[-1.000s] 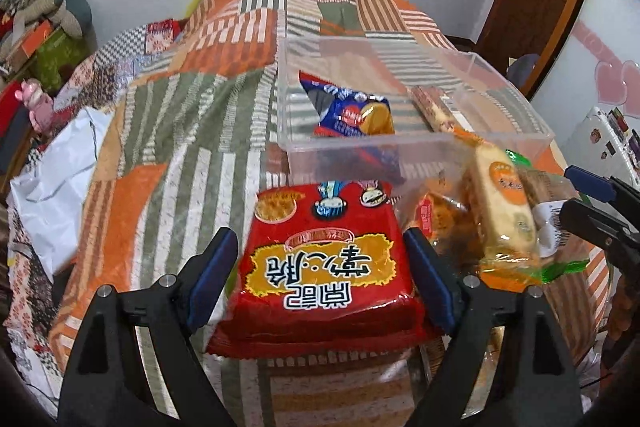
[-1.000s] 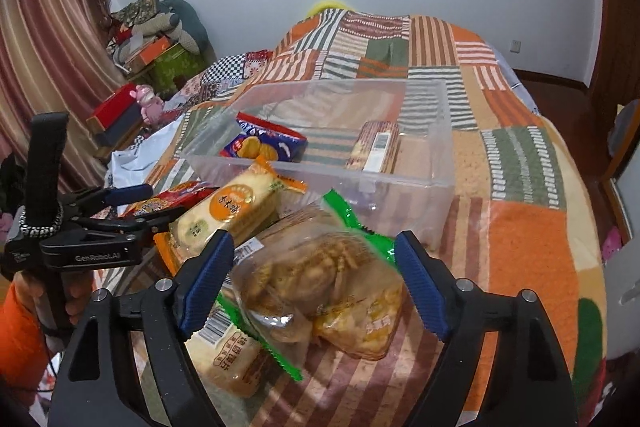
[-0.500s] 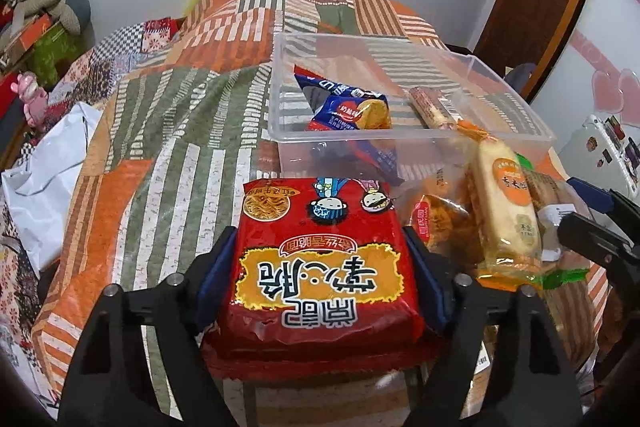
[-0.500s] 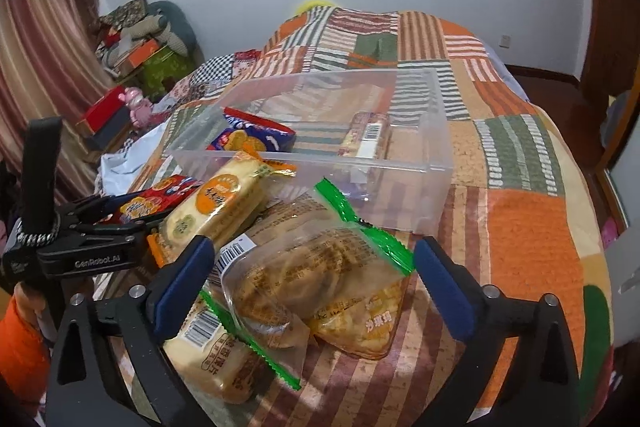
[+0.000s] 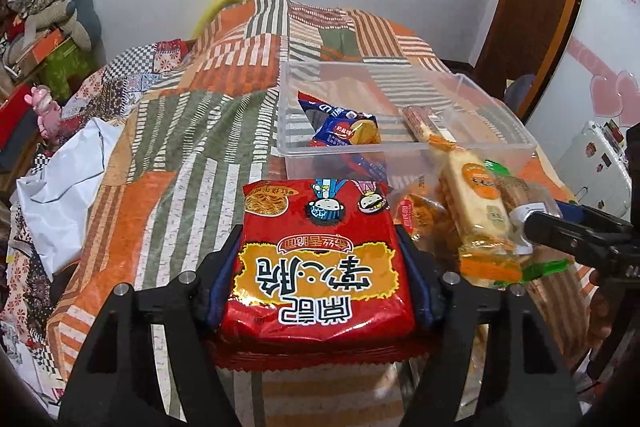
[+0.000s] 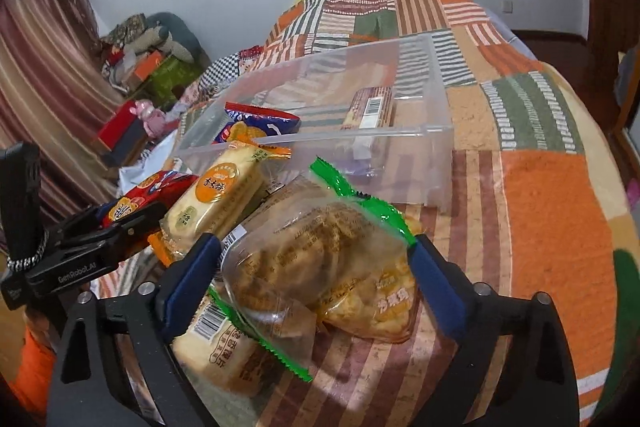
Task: Organize snacks
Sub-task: 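Lower the cracker bag into the box with the right tool while the left places the red bag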
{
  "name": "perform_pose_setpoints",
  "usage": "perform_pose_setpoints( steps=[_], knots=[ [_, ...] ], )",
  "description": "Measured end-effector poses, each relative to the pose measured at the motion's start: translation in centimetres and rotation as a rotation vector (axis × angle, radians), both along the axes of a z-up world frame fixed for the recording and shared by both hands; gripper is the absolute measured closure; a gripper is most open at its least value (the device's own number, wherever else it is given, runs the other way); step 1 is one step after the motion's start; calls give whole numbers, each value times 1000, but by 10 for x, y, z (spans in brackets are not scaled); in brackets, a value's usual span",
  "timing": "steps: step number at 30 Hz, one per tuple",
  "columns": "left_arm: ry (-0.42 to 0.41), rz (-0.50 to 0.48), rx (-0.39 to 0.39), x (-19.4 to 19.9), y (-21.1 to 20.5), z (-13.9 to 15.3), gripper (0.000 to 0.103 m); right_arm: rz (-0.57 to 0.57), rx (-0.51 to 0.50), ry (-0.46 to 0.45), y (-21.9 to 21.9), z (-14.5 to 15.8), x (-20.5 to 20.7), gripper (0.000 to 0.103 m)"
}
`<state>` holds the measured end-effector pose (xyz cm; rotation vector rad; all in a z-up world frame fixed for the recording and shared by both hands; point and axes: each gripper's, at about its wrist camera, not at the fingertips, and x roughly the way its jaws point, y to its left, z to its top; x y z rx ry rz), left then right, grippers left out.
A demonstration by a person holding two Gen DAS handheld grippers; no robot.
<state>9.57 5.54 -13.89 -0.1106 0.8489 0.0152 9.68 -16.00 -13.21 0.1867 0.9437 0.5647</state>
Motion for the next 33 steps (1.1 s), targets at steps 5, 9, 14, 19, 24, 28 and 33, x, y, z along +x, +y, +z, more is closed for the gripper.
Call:
perform_pose_setpoints(
  steps=[5, 9, 14, 19, 24, 28, 33],
  knots=[
    [-26, 10, 0, -9, 1, 11, 34, 23, -20, -20, 4, 6, -3, 47],
    [-56, 15, -8, -16, 0, 23, 34, 17, -50, -42, 4, 5, -4, 53],
    [-87, 10, -12, -21, -5, 37, 34, 8, -58, -71, -1, 11, -8, 56],
    [-124, 7, -24, -24, -9, 51, 34, -4, -69, -130, -8, 27, -15, 56],
    [-166, -1, -29, -22, -16, 65, 34, -18, -45, -176, -16, 45, -14, 56],
    [-189, -6, -29, -16, -21, 73, 34, -38, -41, -217, -22, 57, -9, 56],
    [-210, -21, -26, -4, -31, 81, 34, -58, -45, -263, -25, 69, 2, 56]
  ],
)
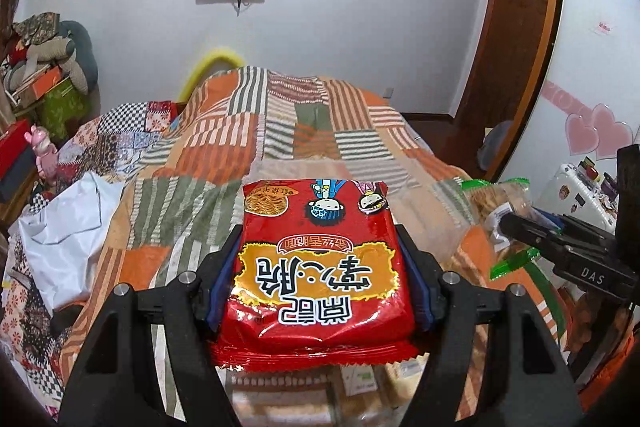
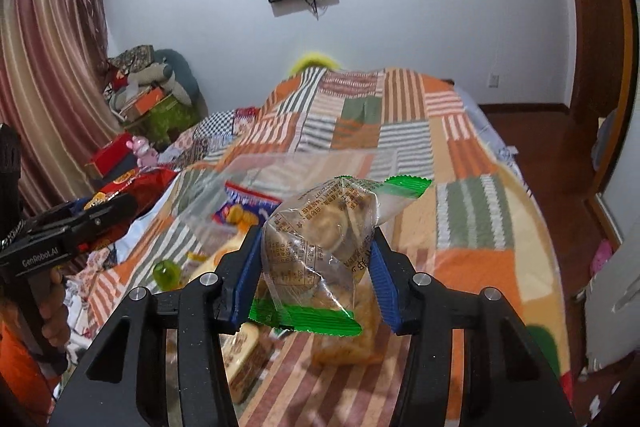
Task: Organize snacks
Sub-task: 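Lower the cracker bag into the box with the right tool while the left places the red bag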
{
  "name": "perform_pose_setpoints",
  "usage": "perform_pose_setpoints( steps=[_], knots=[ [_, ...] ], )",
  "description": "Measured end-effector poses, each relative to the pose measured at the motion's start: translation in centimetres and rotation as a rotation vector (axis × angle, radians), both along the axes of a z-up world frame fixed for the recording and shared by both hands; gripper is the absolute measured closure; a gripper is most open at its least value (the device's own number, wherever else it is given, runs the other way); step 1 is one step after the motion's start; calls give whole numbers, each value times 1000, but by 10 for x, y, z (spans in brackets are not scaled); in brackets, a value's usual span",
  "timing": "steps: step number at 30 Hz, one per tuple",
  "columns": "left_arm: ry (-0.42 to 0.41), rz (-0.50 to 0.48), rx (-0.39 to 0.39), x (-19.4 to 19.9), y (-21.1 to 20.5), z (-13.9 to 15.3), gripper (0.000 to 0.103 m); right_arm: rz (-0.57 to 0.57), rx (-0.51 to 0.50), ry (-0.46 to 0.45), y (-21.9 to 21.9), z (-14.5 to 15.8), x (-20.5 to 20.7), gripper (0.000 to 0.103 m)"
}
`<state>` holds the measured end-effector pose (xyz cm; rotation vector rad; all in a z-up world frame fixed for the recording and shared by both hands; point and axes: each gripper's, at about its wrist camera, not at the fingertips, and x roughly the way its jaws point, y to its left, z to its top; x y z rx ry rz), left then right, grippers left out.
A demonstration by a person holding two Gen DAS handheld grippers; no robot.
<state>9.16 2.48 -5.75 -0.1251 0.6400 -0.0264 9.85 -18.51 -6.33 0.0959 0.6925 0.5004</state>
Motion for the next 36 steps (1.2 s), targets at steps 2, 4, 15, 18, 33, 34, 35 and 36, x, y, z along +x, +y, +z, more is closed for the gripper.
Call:
perform_pose_setpoints(
  steps=[2, 4, 15, 18, 33, 34, 35, 36],
  knots=[
    [-7, -4, 0, 7, -4, 3, 34, -9, 5, -18, -1, 4, 6, 56],
    [-12, -7, -5, 14, -6, 4, 34, -14, 6, -32, -1, 7, 11, 56],
    [28, -10, -11, 66, -26, -7, 34, -25, -19, -53, 2, 4, 41, 56],
    [52, 2, -11, 83, -28, -14, 34, -16, -30, -50, 5, 2, 50, 56],
    [177, -10, 0, 143, -34, -54, 34, 94, -160, -3, 31, -27, 81, 56],
    [187, -14, -3, 145, -34, -56, 34, 104, -172, -1, 33, -29, 81, 56],
    [198, -18, -7, 147, -34, -59, 34, 110, -182, 1, 35, -31, 82, 56],
    [210, -22, -13, 149, -34, -61, 34, 114, -189, 4, 35, -32, 84, 56]
  ],
)
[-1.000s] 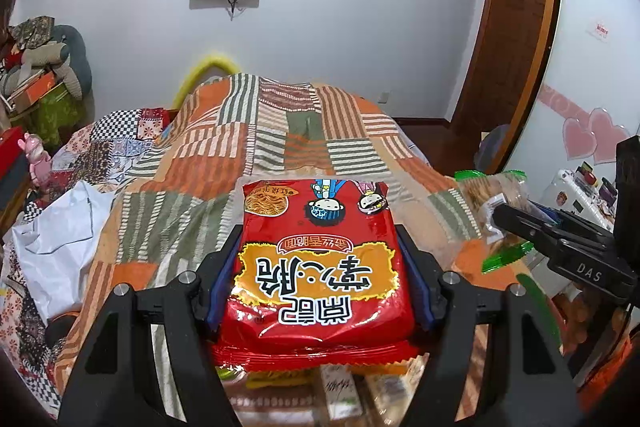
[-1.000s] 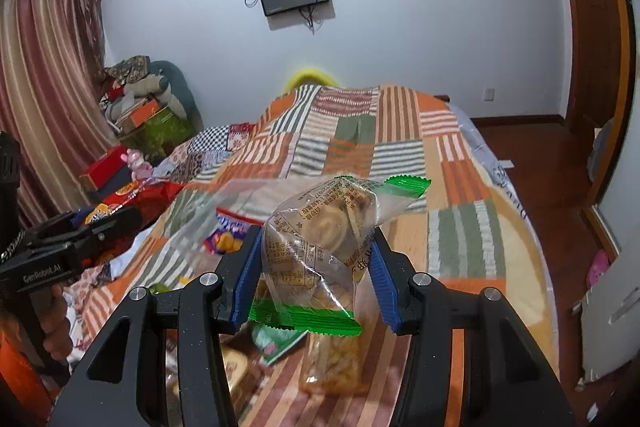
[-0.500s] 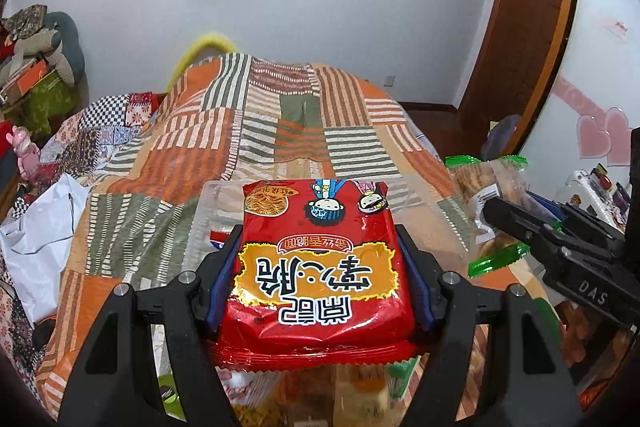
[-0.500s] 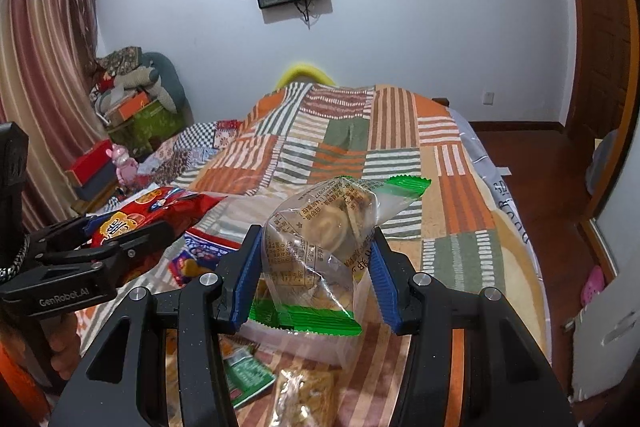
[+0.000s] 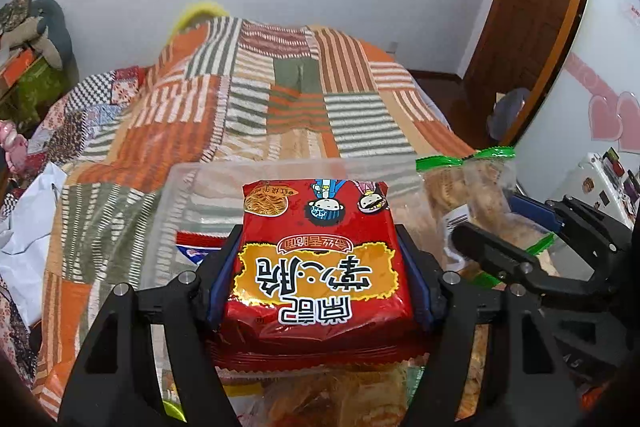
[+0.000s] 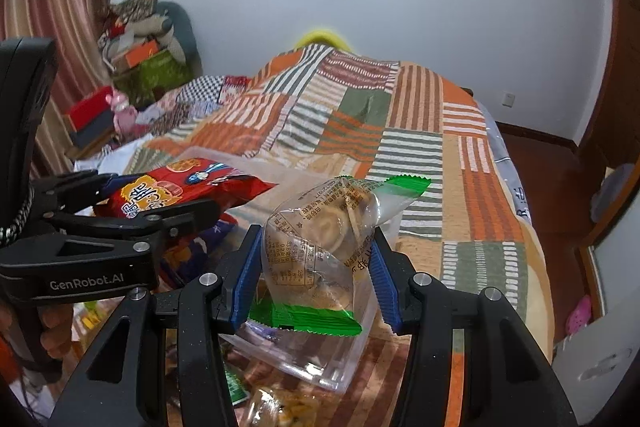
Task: Organize snacks
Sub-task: 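Lower the cracker bag into the box with the right tool while the left places the red bag, then grasp the puffed cracker bag with the right tool while the left grasps the rice cake pack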
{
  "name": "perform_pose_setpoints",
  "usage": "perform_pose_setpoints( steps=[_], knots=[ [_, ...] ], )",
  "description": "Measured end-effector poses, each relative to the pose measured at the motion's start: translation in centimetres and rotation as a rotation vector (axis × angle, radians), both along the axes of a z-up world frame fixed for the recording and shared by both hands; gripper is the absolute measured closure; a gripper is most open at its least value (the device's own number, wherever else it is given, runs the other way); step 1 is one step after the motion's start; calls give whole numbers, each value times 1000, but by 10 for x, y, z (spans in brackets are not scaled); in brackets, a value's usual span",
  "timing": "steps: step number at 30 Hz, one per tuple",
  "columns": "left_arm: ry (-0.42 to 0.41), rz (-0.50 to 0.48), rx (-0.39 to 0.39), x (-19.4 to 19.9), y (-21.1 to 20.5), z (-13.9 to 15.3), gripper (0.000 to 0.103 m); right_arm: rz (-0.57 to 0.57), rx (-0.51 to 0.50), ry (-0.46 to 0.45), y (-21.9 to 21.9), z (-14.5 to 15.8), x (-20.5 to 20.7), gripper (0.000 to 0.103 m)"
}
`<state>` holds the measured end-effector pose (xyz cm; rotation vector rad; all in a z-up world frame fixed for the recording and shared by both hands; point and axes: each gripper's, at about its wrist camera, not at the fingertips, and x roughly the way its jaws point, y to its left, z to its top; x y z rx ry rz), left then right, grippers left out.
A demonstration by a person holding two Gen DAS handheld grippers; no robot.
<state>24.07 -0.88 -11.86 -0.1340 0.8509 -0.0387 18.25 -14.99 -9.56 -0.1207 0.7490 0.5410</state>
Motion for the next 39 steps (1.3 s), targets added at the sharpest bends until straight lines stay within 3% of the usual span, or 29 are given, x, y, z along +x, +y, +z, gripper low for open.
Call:
perform_pose_setpoints(
  steps=[11, 23, 31, 39],
  knots=[
    [76, 9, -25, 11, 5, -13, 32, 6, -34, 47, 1, -13, 7, 53],
    [6, -24, 9, -12, -4, 17, 28, -17, -6, 20, -11, 7, -5, 44],
    [-43, -42, 22, -50, -5, 41, 27, -34, 29, -17, -20, 24, -24, 38],
    [-68, -64, 76, -91, -7, 45, 20, -49, 48, -29, -31, 29, -46, 36]
  ],
)
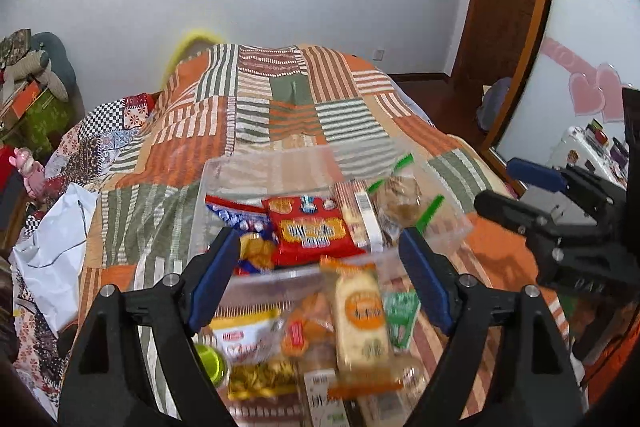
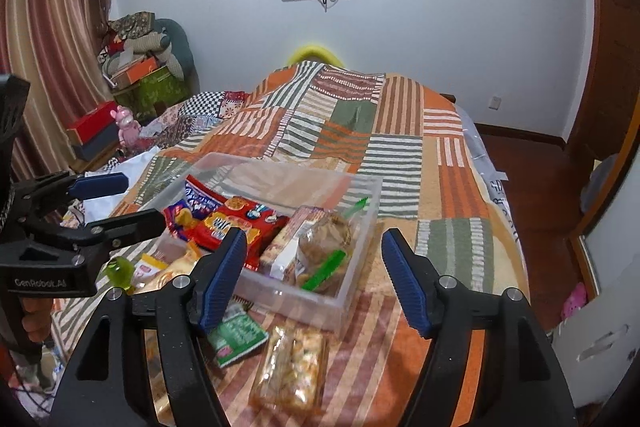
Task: Organize snacks
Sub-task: 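Grasp the puffed cracker bag with the right tool while the left grasps the rice cake pack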
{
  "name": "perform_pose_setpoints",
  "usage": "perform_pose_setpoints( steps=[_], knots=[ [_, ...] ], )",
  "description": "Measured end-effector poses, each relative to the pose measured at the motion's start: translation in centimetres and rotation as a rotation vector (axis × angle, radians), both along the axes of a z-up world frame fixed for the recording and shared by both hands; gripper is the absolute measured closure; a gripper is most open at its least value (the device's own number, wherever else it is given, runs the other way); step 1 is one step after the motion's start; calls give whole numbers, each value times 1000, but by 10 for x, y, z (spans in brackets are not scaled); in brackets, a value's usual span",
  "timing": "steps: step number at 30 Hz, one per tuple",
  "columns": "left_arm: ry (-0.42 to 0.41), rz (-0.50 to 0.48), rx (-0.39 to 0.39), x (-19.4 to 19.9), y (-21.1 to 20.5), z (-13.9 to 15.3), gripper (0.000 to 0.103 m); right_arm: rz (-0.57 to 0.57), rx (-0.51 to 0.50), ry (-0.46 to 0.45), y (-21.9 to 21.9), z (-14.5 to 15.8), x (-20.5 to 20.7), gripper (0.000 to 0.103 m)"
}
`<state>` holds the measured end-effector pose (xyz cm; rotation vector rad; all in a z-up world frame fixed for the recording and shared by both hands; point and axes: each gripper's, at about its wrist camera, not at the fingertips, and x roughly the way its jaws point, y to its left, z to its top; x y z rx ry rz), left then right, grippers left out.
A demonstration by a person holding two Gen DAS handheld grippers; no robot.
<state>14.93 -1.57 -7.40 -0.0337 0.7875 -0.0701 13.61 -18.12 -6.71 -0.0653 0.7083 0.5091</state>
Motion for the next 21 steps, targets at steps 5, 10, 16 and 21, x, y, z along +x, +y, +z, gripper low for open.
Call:
perform_pose_setpoints(
  steps=[5, 10, 16, 21],
  knots=[
    [32, -21, -19, -18, -1, -9, 20, -1, -8, 20, -4, -7, -12, 36],
    [50, -24, -10, -31, -7, -21, 20, 1, -27, 50, -7, -19, -23, 36],
    [77, -24, -20, -34, -12, -37, 20, -2, -24, 113, -11, -38, -31, 36],
    [75, -18, -1, -33, -18, -48, 20, 1, -29, 168, -9, -54, -33, 36]
  ],
)
